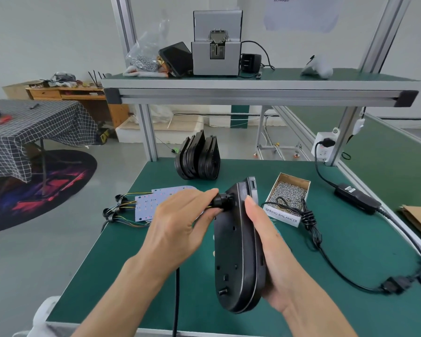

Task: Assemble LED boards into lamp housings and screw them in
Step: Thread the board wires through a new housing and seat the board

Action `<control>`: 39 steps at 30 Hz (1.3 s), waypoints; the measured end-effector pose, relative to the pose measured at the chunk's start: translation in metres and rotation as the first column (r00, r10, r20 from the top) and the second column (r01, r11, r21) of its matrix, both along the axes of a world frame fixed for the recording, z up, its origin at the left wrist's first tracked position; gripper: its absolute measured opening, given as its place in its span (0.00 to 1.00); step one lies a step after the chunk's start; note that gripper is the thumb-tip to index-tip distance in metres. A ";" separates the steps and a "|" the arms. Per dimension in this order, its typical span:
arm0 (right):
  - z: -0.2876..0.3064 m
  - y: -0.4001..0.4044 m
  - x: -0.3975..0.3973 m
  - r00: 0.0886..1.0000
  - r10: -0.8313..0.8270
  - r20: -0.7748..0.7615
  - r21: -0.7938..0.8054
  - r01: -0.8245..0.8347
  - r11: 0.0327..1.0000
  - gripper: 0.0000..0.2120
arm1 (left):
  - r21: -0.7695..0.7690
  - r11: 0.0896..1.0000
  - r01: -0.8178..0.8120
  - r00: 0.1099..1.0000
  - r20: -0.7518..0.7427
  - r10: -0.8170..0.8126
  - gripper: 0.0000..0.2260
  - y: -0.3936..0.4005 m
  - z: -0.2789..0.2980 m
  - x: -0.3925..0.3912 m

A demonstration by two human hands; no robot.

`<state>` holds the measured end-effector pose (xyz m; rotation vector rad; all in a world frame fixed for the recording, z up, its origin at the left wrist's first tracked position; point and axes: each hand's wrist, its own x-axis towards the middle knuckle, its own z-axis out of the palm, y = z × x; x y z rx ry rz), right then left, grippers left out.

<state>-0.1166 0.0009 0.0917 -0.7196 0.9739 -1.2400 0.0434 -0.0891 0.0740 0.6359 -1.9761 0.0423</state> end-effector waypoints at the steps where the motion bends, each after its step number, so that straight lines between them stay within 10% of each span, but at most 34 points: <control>1: 0.001 0.000 0.001 1.000 0.006 -0.005 -0.004 -0.006 1.000 0.29 | -0.007 1.000 0.002 1.000 -0.007 -0.002 0.12 0.000 0.000 0.000; 21: -0.010 -0.005 -0.005 0.984 0.061 -0.170 -0.144 -0.086 0.986 0.47 | 0.245 0.968 0.059 0.997 -0.056 -0.047 0.10 0.009 0.011 -0.001; 39: -0.015 -0.016 -0.005 0.926 -0.206 -0.317 -0.511 0.016 0.859 0.34 | 0.194 0.977 0.087 0.988 -0.141 -0.059 0.10 0.022 0.012 -0.002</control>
